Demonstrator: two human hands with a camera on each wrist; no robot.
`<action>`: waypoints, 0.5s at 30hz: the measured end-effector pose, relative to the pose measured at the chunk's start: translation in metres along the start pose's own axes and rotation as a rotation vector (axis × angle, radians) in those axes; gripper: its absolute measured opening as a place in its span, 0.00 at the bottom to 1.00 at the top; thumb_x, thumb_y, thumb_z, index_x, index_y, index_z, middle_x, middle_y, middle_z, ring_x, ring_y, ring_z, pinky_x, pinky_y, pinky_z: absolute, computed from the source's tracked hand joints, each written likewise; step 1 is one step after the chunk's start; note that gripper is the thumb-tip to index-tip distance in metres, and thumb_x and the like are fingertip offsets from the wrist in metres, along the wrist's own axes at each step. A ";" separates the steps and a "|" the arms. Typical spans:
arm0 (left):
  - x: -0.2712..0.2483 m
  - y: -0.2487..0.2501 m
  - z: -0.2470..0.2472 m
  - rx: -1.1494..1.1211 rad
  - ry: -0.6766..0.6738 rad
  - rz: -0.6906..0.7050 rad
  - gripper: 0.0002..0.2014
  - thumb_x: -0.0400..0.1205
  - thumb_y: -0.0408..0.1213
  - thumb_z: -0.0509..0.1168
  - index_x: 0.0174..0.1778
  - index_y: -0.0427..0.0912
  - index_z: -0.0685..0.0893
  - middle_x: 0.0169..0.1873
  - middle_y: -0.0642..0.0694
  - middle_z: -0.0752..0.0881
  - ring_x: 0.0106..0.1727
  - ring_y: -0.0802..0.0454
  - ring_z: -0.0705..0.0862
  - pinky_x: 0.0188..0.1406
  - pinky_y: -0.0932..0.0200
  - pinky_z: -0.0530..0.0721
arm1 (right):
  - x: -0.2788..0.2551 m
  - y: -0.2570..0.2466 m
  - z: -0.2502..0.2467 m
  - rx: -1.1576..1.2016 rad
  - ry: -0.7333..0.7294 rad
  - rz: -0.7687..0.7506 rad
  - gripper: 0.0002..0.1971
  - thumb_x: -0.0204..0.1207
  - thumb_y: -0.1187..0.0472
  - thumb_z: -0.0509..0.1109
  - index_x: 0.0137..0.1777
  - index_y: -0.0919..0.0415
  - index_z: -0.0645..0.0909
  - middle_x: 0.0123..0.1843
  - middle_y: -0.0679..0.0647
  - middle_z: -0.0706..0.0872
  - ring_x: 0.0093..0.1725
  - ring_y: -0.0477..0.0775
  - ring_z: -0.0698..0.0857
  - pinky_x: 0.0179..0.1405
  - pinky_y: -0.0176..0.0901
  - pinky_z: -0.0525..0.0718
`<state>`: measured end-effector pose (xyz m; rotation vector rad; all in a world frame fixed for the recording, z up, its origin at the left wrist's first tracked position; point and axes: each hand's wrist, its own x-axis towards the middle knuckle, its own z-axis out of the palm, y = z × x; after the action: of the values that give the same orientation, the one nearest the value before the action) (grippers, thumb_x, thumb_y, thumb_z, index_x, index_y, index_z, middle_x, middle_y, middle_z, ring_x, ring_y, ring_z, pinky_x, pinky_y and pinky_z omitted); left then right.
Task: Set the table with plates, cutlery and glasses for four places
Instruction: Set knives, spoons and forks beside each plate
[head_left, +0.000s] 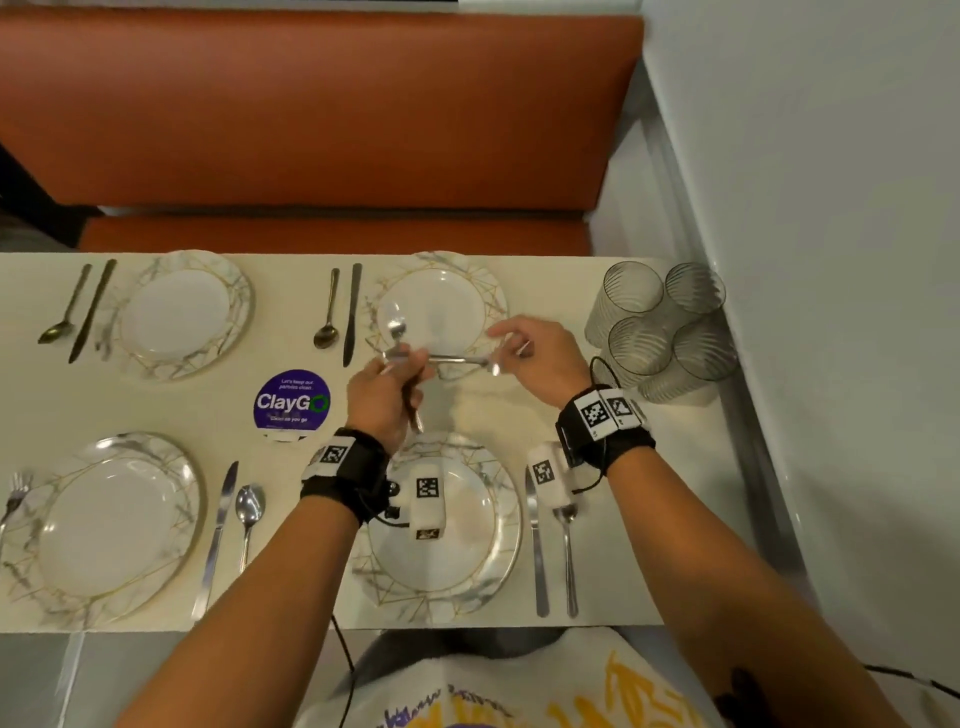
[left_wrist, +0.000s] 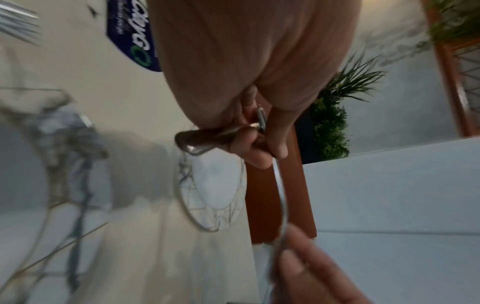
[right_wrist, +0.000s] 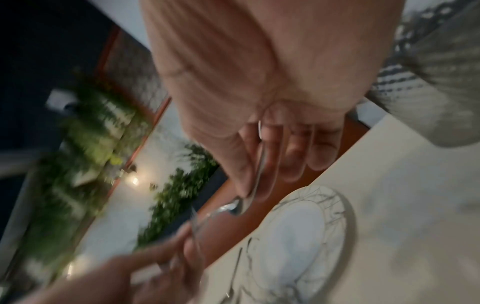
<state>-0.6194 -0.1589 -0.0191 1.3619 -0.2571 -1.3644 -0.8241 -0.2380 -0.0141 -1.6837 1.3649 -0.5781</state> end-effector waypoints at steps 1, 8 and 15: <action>0.005 0.006 0.003 0.050 0.028 0.047 0.10 0.82 0.31 0.74 0.56 0.35 0.84 0.35 0.44 0.89 0.27 0.53 0.79 0.22 0.62 0.75 | -0.005 0.000 0.004 -0.058 -0.086 -0.029 0.09 0.74 0.59 0.80 0.53 0.50 0.91 0.41 0.45 0.91 0.39 0.35 0.85 0.42 0.27 0.78; 0.020 0.012 0.026 0.324 0.093 0.122 0.14 0.84 0.44 0.74 0.59 0.39 0.85 0.38 0.42 0.91 0.23 0.53 0.77 0.16 0.61 0.72 | -0.002 0.003 0.037 -0.028 -0.099 -0.083 0.05 0.76 0.60 0.79 0.50 0.59 0.93 0.42 0.47 0.92 0.38 0.37 0.85 0.43 0.21 0.78; 0.015 -0.009 0.003 0.584 0.049 0.097 0.10 0.89 0.36 0.63 0.58 0.38 0.89 0.45 0.36 0.91 0.27 0.56 0.84 0.19 0.64 0.77 | 0.048 0.059 0.037 -0.020 0.270 0.194 0.05 0.77 0.60 0.78 0.49 0.61 0.92 0.43 0.56 0.94 0.42 0.52 0.90 0.51 0.44 0.89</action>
<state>-0.6222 -0.1694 -0.0338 1.8301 -0.7211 -1.2173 -0.8126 -0.2728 -0.0903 -1.5059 1.7097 -0.6993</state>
